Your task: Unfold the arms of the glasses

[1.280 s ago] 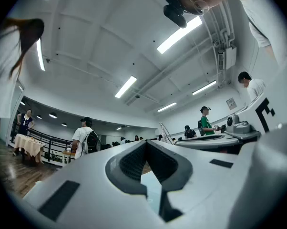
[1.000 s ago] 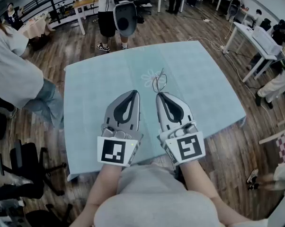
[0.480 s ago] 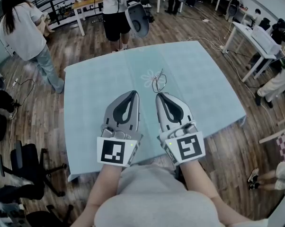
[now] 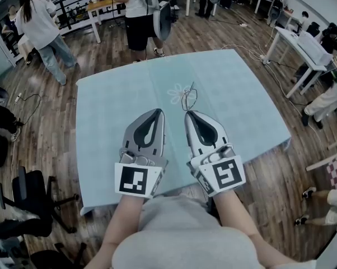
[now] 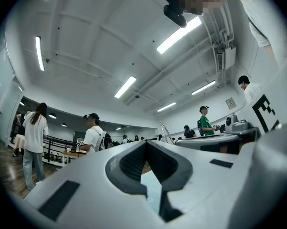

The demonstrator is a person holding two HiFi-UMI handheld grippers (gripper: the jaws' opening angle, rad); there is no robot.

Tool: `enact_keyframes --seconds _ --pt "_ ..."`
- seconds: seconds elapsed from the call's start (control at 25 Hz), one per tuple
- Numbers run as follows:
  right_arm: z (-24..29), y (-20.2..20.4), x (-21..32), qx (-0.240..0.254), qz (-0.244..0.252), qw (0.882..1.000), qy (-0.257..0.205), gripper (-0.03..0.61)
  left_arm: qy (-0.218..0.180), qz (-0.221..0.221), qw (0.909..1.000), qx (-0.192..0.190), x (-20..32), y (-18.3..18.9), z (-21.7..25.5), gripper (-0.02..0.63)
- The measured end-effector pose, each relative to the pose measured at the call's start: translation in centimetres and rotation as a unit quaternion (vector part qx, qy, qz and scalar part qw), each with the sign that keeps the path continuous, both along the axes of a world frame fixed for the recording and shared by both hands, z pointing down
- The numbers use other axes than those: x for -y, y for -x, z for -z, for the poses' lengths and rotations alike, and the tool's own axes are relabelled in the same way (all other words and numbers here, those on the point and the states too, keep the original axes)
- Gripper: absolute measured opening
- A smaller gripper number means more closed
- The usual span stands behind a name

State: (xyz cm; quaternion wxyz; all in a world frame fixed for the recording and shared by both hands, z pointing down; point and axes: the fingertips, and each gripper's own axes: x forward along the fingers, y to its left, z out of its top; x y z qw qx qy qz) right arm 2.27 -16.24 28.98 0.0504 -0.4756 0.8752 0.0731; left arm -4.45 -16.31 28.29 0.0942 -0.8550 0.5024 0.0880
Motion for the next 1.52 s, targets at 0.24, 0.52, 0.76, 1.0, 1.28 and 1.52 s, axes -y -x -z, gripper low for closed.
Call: enact_keyframes --seconds 0.24,0.52,0.76,1.0,1.28,1.52 --pt "-0.1 -0.1 0.1 0.04 0.023 0.999 0.025 0.012 0.003 0.0 1.0 0.004 0.1 0.2 -0.2 0.008" --pt "-0.6 -0.7 0.5 0.089 0.045 0.993 0.059 0.012 0.002 -0.001 1.0 0.003 0.3 0.0 -0.5 0.008" --pt "-0.8 -0.5 0.7 0.111 0.063 0.988 0.082 0.012 0.004 -0.001 1.0 0.004 0.3 0.1 -0.6 0.008" --pt "-1.6 -0.4 1.3 0.147 0.108 0.972 0.149 0.012 0.004 0.0 1.0 0.006 0.4 0.0 -0.5 0.008" --pt "-2.8 0.2 1.5 0.198 0.146 0.946 0.21 0.012 0.006 -0.001 0.9999 0.009 0.3 0.4 -1.2 0.008" --pt "-3.4 -0.5 2.2 0.263 0.186 0.906 0.274 0.012 0.005 -0.011 0.9997 0.019 0.4 -0.1 -1.2 0.008"
